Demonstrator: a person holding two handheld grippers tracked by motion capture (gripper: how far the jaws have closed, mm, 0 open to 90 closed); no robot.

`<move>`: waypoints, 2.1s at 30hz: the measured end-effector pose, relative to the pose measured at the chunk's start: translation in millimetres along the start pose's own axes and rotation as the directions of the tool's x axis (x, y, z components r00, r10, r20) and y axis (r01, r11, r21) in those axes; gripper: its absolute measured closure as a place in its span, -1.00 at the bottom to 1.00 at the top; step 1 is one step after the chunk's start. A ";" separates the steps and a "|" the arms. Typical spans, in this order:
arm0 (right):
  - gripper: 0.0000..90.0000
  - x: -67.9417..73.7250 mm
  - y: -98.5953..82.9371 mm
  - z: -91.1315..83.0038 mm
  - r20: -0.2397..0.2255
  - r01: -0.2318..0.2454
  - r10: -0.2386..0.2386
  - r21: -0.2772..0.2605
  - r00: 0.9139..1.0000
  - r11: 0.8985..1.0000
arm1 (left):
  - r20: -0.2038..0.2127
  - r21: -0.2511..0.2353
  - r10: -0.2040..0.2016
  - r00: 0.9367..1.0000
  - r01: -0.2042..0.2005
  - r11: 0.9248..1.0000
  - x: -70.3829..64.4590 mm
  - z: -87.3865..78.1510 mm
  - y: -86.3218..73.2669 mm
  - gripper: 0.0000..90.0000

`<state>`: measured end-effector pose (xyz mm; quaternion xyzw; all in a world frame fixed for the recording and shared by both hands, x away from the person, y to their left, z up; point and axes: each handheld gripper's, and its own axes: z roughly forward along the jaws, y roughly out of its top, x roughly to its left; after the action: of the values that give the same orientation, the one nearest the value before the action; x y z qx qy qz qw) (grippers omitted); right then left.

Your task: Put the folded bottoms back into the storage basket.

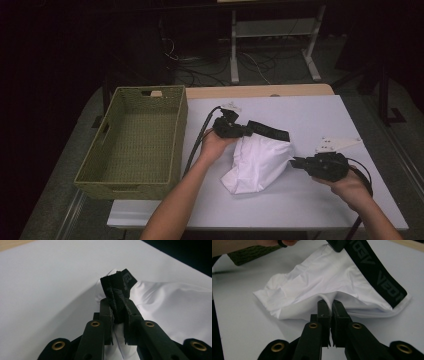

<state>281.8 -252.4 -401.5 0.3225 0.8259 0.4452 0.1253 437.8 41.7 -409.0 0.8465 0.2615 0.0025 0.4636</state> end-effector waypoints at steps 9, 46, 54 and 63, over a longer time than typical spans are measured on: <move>0.90 3.0 31.6 4.6 -0.018 0.050 -0.051 -0.050 0.999 0.997 | 0.016 0.004 0.022 1.000 -0.022 1.000 -11.4 -18.9 19.7 0.76; 0.90 31.4 167.2 10.9 -0.089 0.174 -0.192 -0.182 0.977 0.968 | -0.065 -0.151 0.008 0.998 -0.018 0.988 -32.6 -153.4 78.8 0.76; 0.90 41.8 188.6 24.4 -0.109 0.194 -0.217 -0.190 0.970 0.963 | -0.084 -0.183 -0.004 0.996 -0.012 0.983 -16.1 -184.4 71.2 0.76; 0.90 61.7 222.7 46.5 -0.142 0.229 -0.258 -0.193 0.956 0.954 | -0.082 -0.240 -0.029 0.996 0.009 0.971 2.9 -227.8 58.6 0.76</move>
<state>351.6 -94.1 -241.4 0.1676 0.8247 0.5222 0.1382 410.0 196.1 -233.8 0.7811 0.2868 0.0657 0.5508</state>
